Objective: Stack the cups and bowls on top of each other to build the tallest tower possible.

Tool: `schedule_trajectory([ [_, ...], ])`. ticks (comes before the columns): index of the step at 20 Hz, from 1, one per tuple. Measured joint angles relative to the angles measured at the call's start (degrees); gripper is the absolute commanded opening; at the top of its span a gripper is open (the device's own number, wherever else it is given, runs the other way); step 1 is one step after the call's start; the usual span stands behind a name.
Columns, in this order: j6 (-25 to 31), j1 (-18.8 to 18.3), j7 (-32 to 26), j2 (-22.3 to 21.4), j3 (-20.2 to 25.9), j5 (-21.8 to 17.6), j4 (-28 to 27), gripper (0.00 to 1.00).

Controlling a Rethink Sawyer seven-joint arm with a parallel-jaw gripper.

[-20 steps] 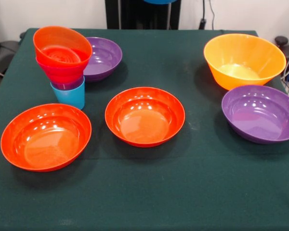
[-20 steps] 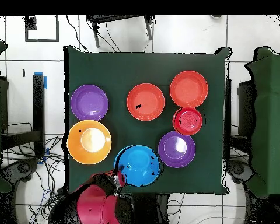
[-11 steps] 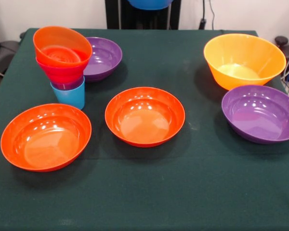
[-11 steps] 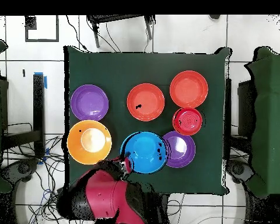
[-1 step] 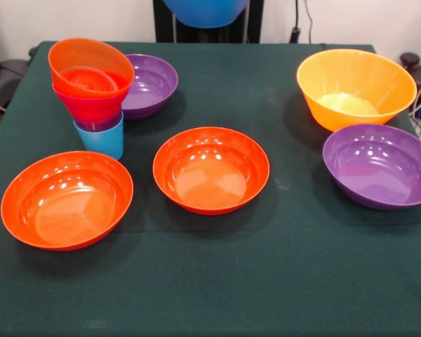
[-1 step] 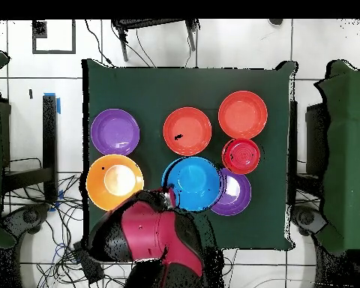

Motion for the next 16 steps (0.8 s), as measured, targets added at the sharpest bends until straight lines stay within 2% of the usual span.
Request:
schedule_trajectory([
  [16,2.37,-7.5,0.0,-2.3,8.22,-5.89,-0.21,0.0],
])
